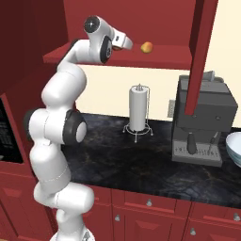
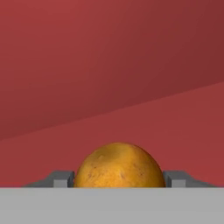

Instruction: Pick the mangos from the cabinet and place them in one bowl. Pick the squash from the sink and place it in the other bowl.

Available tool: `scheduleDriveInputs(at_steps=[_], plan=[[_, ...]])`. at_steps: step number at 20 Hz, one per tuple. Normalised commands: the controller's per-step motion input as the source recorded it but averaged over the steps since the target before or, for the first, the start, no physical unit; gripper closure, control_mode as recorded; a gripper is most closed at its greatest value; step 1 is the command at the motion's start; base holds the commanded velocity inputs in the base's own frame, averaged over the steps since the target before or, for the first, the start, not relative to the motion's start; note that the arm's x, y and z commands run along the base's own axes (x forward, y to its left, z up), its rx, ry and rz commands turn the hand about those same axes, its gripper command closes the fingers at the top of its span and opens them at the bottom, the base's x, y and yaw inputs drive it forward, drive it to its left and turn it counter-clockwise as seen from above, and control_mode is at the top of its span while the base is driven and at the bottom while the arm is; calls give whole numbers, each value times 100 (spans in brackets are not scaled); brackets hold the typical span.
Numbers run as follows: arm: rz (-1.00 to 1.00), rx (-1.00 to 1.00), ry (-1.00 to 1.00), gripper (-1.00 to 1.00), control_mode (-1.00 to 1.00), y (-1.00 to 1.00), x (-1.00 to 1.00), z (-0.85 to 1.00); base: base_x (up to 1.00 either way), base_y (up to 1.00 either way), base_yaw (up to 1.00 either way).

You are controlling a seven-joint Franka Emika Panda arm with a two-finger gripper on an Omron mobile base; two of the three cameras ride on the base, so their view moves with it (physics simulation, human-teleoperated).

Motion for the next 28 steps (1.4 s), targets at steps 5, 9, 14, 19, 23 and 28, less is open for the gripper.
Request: scheduleDriveInputs(at_steps=[5, 9, 14, 19, 23, 28], plan=[[0, 0, -11, 100, -100, 3, -62, 26, 0, 0, 0], [3, 0, -11, 100, -100, 10, -97, 17, 0, 0, 0], [5, 0, -9, 100, -100, 16, -99, 2, 0, 0, 0], [6, 0, -1, 100, -100, 25, -100, 20, 0, 0, 0], [6, -3, 5, 100, -100, 25, -97, 40, 0, 0, 0], [6, -7, 12, 100, -100, 9, -100, 26, 0, 0, 0]])
